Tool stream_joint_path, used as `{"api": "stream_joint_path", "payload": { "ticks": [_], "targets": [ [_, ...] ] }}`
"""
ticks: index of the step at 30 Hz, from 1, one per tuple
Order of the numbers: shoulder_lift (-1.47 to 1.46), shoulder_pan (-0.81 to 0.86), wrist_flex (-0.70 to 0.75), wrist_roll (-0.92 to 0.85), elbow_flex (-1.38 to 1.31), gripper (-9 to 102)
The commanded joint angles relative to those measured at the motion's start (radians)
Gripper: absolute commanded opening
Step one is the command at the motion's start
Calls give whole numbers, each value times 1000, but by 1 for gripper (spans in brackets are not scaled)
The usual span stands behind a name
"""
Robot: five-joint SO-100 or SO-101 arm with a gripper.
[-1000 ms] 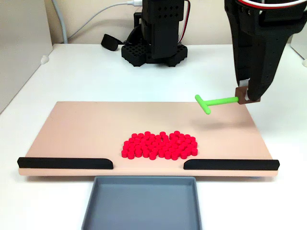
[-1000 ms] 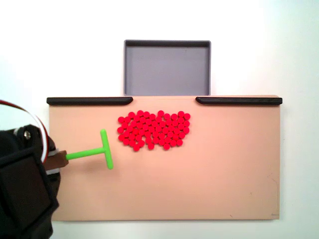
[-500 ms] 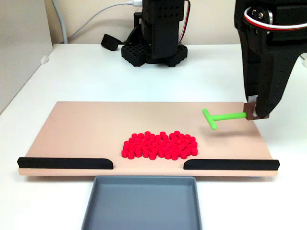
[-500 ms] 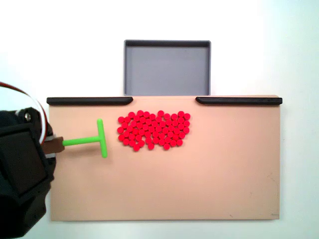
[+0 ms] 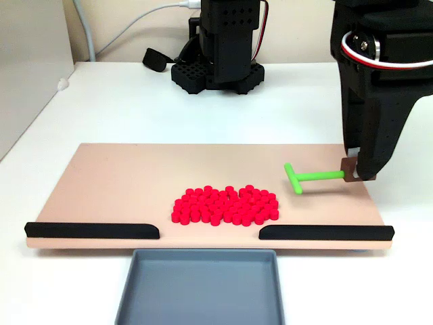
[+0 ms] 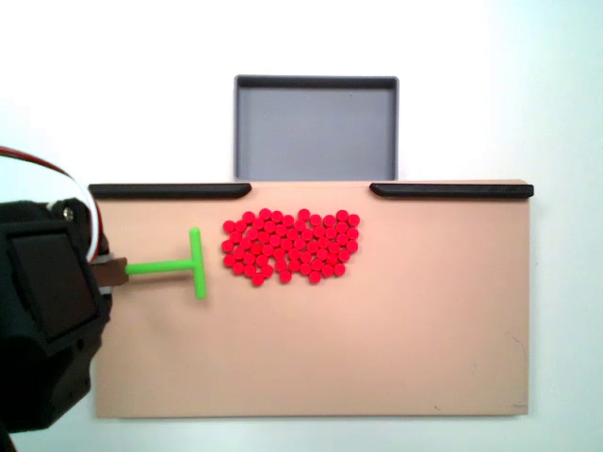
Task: Gather the left side granules
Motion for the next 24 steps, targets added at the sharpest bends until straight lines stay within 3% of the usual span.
{"api": "stream_joint_path", "payload": {
  "ticks": [1, 24],
  "targets": [
    [5, -3, -3, 3, -48, 0],
    [-77, 14, -3, -15, -120, 0]
  ]
}}
